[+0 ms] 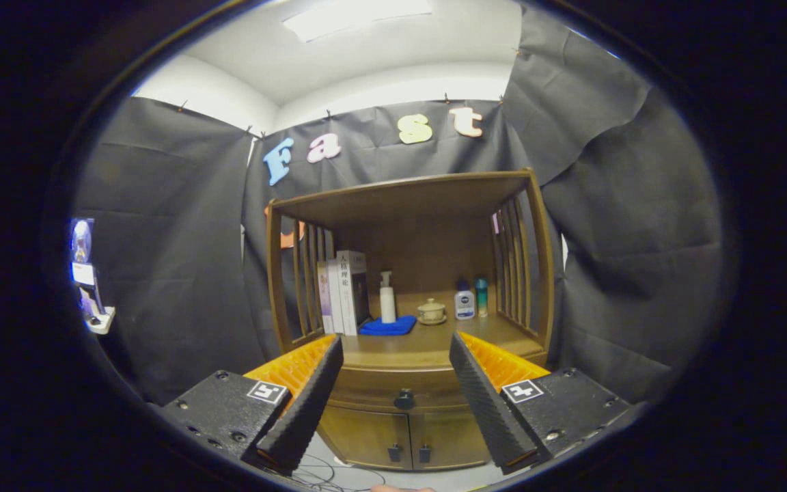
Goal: Pull open the drawer, take out the items inside it, and place them on the countertop above the cabinet.
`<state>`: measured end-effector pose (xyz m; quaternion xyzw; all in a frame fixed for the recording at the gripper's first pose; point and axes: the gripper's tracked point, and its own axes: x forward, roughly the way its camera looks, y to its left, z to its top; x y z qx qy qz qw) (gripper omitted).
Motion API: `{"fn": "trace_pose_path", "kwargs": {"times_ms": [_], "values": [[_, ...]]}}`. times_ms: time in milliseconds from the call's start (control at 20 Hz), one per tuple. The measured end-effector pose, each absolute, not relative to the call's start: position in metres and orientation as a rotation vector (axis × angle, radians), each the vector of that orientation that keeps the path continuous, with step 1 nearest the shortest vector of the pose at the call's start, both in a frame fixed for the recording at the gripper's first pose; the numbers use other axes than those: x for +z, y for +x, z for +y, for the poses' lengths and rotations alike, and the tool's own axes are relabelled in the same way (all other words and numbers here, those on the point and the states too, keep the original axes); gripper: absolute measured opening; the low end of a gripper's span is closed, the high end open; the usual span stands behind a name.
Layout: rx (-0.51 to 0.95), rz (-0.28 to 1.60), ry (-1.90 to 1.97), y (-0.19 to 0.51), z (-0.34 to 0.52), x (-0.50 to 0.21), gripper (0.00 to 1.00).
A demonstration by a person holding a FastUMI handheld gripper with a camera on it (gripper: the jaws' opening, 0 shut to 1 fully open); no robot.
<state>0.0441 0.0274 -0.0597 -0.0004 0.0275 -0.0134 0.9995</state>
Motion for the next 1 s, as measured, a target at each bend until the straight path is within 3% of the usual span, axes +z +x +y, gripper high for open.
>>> {"fn": "trace_pose_path", "kwargs": {"times_ms": [550, 1000], "values": [[-0.062, 0.183, -0.007, 0.131, 0.031, -0.173, 0.95], [-0.164, 0.306, 0.013, 0.195, -0.001, -0.268, 0.72]]}}
